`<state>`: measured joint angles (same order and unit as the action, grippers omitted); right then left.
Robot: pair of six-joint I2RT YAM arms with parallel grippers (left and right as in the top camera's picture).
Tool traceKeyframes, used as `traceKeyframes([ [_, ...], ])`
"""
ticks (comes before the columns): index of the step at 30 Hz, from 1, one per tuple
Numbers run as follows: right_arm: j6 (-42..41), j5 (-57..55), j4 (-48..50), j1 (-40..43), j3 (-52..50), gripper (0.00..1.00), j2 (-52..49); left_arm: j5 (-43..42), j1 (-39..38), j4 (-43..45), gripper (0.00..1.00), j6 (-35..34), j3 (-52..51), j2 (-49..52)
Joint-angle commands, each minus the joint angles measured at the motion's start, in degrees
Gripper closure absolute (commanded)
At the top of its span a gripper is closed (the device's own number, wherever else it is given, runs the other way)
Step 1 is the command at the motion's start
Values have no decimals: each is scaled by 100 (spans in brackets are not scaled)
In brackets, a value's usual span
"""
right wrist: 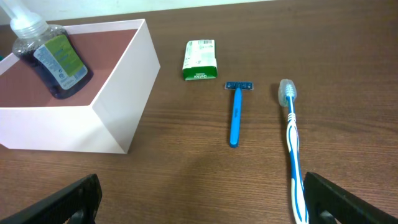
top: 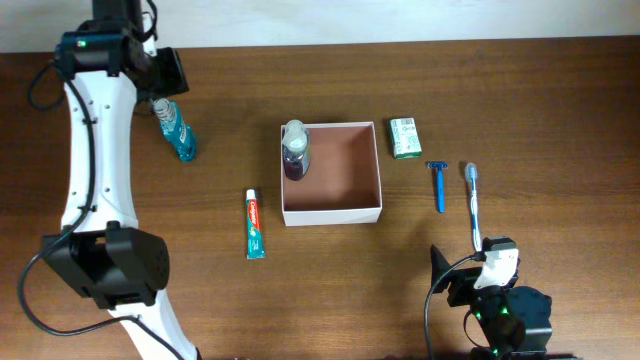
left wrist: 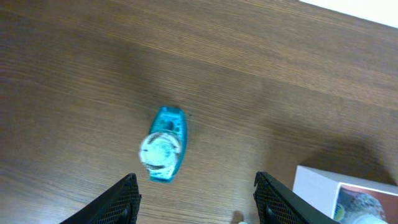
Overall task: Pack container
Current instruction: 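Move the left gripper back over the blue mouthwash bottle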
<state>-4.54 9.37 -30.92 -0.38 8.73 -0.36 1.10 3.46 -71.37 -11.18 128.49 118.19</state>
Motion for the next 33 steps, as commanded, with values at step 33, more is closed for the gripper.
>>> traceKeyframes([
  [33,-42,52,-24,-31,-26,1,15,111,166,-90,33,96,87,1115],
])
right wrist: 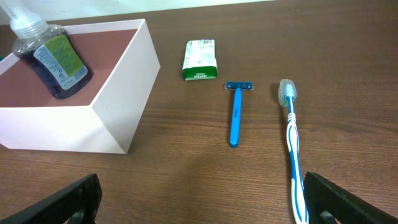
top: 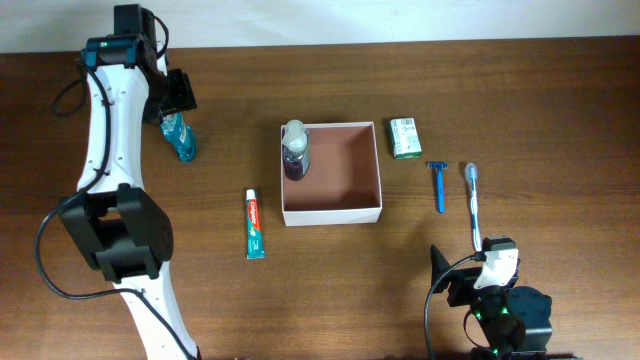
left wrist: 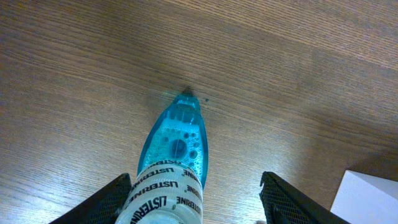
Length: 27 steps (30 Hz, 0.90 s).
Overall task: Pack container
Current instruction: 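Move the left gripper back over the blue mouthwash bottle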
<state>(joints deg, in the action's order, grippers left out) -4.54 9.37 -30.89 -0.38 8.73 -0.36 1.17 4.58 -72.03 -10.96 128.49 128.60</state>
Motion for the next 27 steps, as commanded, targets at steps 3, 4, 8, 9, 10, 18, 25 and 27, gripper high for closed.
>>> traceKeyframes([
  [3,-42,52,-26,-31,-26,1,15,236,63,-96,33,74,87,118],
  [4,-42,52,-26,-31,-26,1,15,284,63,-127,33,74,87,146],
  [8,-42,52,-26,-31,-28,1,15,319,74,-264,33,74,87,219],
  [9,-42,52,-26,-31,-28,1,15,319,74,-280,33,74,87,225],
  [10,-42,52,-26,-31,-26,1,15,319,74,-282,33,74,87,240],
  [18,-42,52,-26,-31,-26,1,15,319,74,-280,34,74,87,256],
  [25,-42,52,-26,-31,-26,1,15,315,74,-267,34,74,87,278],
  [27,-42,52,-26,-31,-28,1,15,315,74,-262,34,74,87,278],
])
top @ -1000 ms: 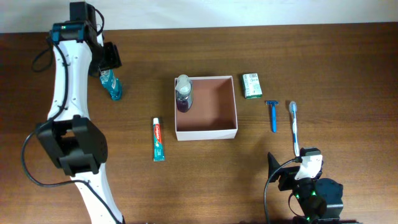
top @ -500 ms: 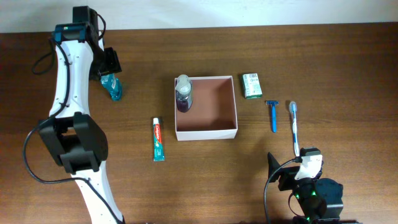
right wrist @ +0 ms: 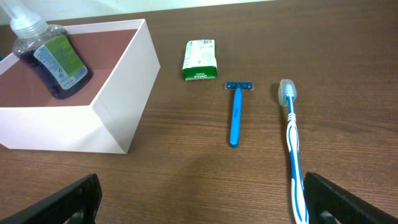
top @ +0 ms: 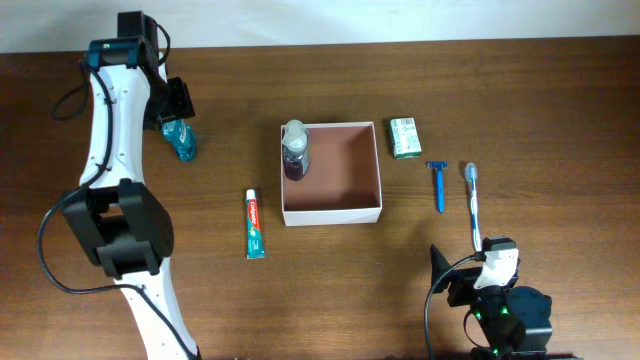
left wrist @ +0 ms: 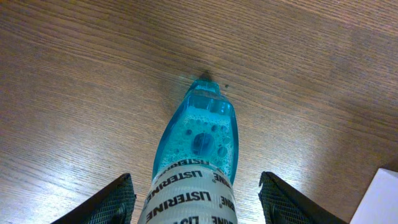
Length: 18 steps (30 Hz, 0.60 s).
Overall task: Pack container
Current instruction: 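Move the left gripper back over the blue mouthwash bottle, then lower the left gripper and grasp the mouthwash bottle cap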
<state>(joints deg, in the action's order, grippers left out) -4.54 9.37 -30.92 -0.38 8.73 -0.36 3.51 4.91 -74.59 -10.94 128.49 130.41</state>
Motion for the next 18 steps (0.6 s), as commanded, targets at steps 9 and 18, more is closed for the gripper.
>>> traceKeyframes([
  [9,-42,52,-24,-31,-26,1,15,81,42,-4,34,74,87,166],
  [18,-42,52,-24,-31,-26,1,15,81,42,9,34,83,87,369],
])
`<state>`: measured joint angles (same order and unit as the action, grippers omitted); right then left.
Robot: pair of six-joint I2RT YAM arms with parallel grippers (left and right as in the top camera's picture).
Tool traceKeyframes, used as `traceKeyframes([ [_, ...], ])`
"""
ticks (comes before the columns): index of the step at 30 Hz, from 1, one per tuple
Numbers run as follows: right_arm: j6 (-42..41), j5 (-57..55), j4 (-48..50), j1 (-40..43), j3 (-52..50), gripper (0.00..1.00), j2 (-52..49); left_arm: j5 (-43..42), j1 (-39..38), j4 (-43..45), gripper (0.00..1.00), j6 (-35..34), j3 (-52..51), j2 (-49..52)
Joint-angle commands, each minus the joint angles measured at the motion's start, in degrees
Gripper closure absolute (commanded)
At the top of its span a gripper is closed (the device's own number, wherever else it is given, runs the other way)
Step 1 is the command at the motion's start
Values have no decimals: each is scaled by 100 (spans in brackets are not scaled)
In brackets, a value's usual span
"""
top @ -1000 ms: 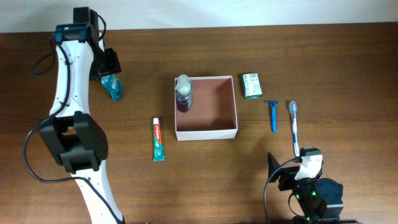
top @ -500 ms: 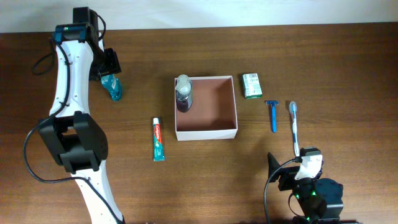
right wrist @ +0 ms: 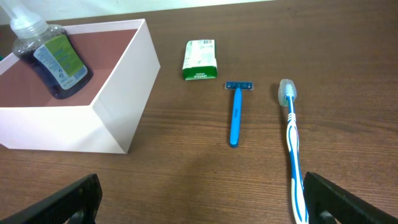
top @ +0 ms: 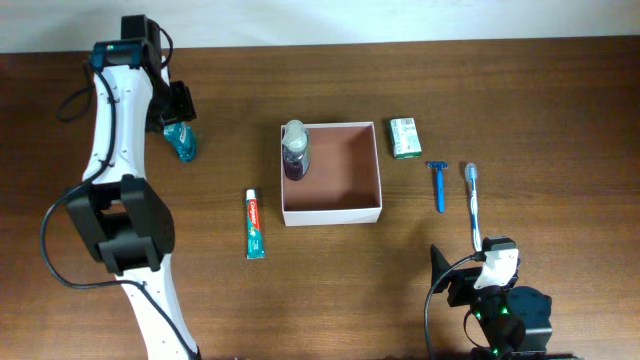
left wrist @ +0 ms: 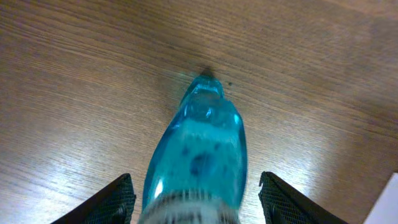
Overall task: Pack container
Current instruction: 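Lower the left gripper and grasp the mouthwash bottle cap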
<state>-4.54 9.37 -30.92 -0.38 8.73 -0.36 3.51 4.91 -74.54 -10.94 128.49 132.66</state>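
Observation:
A blue mouthwash bottle [top: 181, 141] lies on the wood at the far left. My left gripper [left wrist: 196, 202] stands open around its label end, a gap showing on each side of the bottle [left wrist: 200, 143]. The white box [top: 381, 180] in the middle holds a purple bottle [top: 295, 150] in its left corner. My right gripper [right wrist: 202, 199] rests open near the front edge, nothing between its fingers.
A toothpaste tube [top: 254, 224] lies left of the box. Right of it lie a green packet [top: 404, 137], a blue razor [top: 438, 185] and a blue-and-white toothbrush [top: 473, 205]. The toothbrush handle [right wrist: 297, 180] runs close to my right finger.
The blue bottle looks blurred and a little wider between my left fingers, its label no longer readable. The left gripper is still open around it. The right arm has not moved.
My left gripper was open high above the blue bottle, seeing it cap-on. Then it was lower with the bottle's label end between the fingers. It stayed around the bottle, and now the bottle shows blurred. The right arm has stayed parked throughout.

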Motion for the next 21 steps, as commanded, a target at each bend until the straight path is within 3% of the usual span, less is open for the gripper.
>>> traceKeyframes([
  [1,-42,52,-24,-31,-28,1,15,79,42,13,34,140,87,144],
  [15,-42,52,-24,-31,-28,1,15,48,57,317,35,160,90,144],
  [21,-42,52,-24,-31,-28,1,15,39,57,400,43,160,90,144],
])
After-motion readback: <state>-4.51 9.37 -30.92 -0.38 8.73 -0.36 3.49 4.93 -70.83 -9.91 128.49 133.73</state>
